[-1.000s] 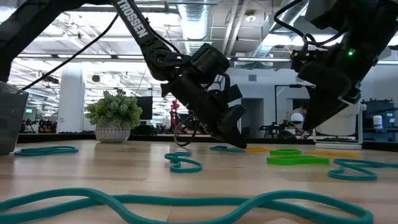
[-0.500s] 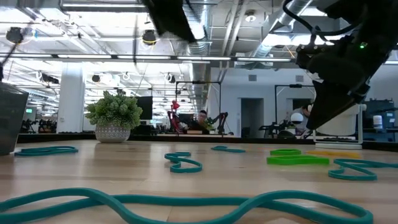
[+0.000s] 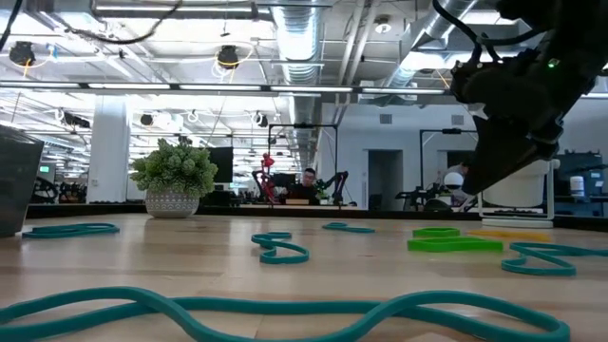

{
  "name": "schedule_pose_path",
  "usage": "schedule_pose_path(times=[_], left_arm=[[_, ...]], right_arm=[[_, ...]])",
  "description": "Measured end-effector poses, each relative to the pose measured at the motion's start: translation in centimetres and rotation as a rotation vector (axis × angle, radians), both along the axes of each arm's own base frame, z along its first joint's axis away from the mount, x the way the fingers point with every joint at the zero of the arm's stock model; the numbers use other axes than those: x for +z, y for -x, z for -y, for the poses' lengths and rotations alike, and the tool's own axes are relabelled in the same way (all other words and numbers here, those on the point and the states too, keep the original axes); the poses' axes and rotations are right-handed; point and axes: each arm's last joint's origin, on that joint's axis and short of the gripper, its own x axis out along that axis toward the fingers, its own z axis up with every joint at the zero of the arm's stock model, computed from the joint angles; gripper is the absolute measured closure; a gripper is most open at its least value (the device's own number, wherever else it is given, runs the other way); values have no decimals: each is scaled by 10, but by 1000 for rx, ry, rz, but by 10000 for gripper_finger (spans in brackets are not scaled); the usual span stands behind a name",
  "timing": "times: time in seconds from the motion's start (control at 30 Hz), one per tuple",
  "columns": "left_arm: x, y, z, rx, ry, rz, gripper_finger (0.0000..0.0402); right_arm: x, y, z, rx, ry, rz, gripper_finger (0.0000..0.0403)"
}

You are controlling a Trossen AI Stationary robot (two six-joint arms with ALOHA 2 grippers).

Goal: Pick and place items into bin
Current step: Put the yellow rubber band into the black bin

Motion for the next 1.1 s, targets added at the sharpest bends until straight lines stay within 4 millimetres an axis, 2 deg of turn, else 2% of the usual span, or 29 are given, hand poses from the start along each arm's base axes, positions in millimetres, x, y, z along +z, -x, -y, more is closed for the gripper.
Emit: schedule_pose_path(times=[0.13, 0.33, 0.53, 0.77, 0.97, 1.1], left_arm=[[-25, 19, 15, 111, 54, -141, 401], [-56, 25, 48, 126, 92, -308, 401], [-82, 18, 75, 138, 70, -419, 401], [-119, 6, 95, 238, -20, -527, 401], [-147, -8, 104, 285, -114, -572, 401], [-154, -16, 102, 303, -141, -592, 401]], right_arm=[[1, -2, -1, 0, -10, 22, 352], [1, -3, -1, 7, -11, 31, 352], [1, -3, -1, 7, -11, 32, 352], [1, -3, -1, 7, -12, 32, 352], [1, -3, -2, 7, -14, 37, 352], [1, -3, -2, 9, -13, 37, 352]])
